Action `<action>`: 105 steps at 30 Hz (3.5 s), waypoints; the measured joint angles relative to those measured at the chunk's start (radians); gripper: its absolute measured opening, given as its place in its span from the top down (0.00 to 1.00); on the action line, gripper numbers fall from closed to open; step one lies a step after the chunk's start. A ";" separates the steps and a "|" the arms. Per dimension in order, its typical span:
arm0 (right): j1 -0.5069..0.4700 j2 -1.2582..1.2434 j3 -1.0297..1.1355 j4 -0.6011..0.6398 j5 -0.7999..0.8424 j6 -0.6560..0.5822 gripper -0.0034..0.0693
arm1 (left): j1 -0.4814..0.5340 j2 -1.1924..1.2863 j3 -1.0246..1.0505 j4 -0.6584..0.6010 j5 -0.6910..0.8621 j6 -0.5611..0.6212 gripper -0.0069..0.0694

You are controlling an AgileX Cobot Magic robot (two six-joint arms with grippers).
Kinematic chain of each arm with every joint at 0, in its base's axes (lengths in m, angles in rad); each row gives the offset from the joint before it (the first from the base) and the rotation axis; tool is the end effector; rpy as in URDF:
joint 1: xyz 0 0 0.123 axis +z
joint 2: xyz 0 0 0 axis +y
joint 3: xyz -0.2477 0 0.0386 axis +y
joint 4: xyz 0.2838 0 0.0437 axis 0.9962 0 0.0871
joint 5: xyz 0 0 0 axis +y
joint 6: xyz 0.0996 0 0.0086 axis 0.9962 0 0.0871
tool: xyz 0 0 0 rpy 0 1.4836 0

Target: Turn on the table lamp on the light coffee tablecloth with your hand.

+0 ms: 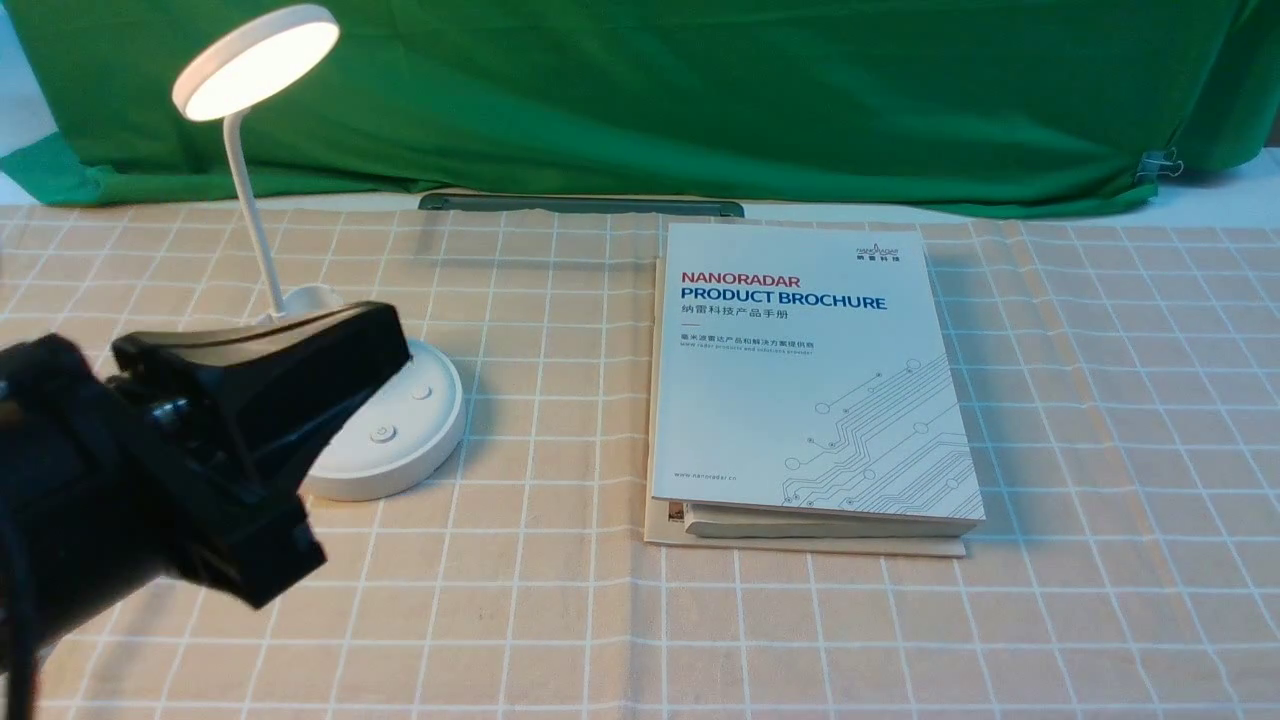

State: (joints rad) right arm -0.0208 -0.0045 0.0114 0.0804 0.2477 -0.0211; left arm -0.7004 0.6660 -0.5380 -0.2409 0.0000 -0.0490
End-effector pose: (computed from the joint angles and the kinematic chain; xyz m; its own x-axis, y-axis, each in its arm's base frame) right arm 0.1348 -0.0008 0.1855 -0.1655 0.0603 -0.9844 0.0108 0.9982 0.0593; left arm 0.1652 -0.1393 0.3093 -0.2141 -0.1934 -0.9575 0.6087 0.7402 -0.2856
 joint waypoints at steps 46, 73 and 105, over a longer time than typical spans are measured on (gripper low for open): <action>0.000 0.000 0.000 0.000 0.001 0.000 0.63 | 0.640 -0.668 0.544 0.147 0.240 0.071 0.88; 0.000 0.000 0.000 0.000 0.001 0.001 0.63 | 0.640 -0.668 0.544 0.109 0.250 0.115 0.88; 0.000 0.000 0.000 0.000 0.001 0.001 0.63 | 0.640 -0.668 0.544 0.109 0.250 0.129 0.88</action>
State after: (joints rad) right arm -0.0208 -0.0045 0.0114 0.0804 0.2484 -0.0202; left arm -0.0606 -0.0023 0.0058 -0.1317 0.2498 0.0797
